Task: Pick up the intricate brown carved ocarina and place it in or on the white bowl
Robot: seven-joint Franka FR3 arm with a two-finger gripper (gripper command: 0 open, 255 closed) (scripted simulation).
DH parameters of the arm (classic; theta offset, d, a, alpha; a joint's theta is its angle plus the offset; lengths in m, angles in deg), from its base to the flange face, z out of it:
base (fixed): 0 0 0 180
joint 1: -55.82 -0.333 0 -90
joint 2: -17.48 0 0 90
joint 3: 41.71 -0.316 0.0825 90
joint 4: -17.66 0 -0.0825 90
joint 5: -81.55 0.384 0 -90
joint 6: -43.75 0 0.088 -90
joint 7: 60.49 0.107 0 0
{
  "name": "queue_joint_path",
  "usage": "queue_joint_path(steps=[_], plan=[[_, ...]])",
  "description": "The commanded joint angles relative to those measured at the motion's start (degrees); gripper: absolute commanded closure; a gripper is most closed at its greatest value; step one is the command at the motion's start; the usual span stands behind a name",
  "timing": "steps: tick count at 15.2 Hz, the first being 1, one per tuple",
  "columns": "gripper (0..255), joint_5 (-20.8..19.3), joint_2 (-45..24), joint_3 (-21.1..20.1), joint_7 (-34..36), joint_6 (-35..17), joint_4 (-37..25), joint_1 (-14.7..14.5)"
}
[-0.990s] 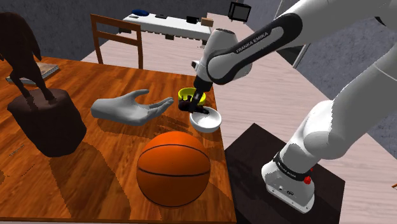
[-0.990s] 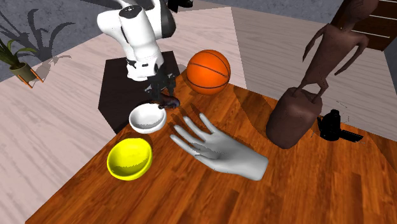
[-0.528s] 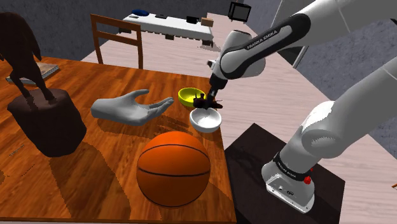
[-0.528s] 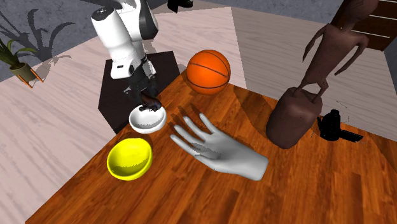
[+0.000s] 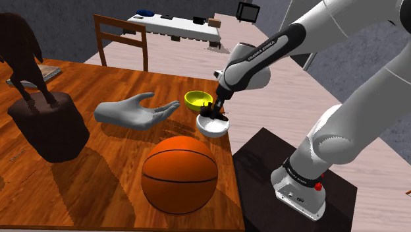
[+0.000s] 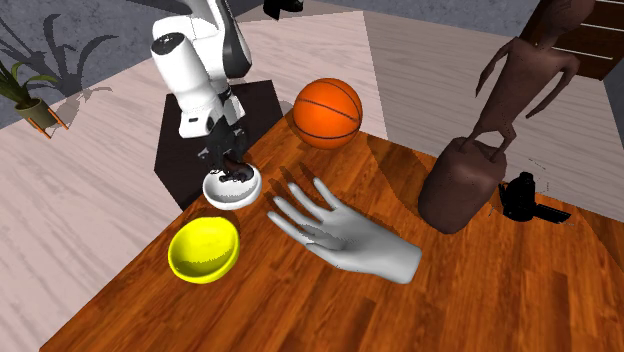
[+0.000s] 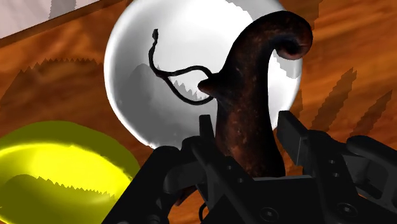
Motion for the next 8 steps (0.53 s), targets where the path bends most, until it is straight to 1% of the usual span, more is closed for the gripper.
queue_joint_path(steps=[1, 5, 8], plan=[[255, 1.1, -1.9, 0.1, -1.0, -2.1, 0.2, -0.4], [255, 3.8, -5.5, 0.2, -3.4, -5.7, 0.3, -1.2], [255, 3.8, -5.5, 0.2, -3.4, -5.7, 0.3, -1.1]])
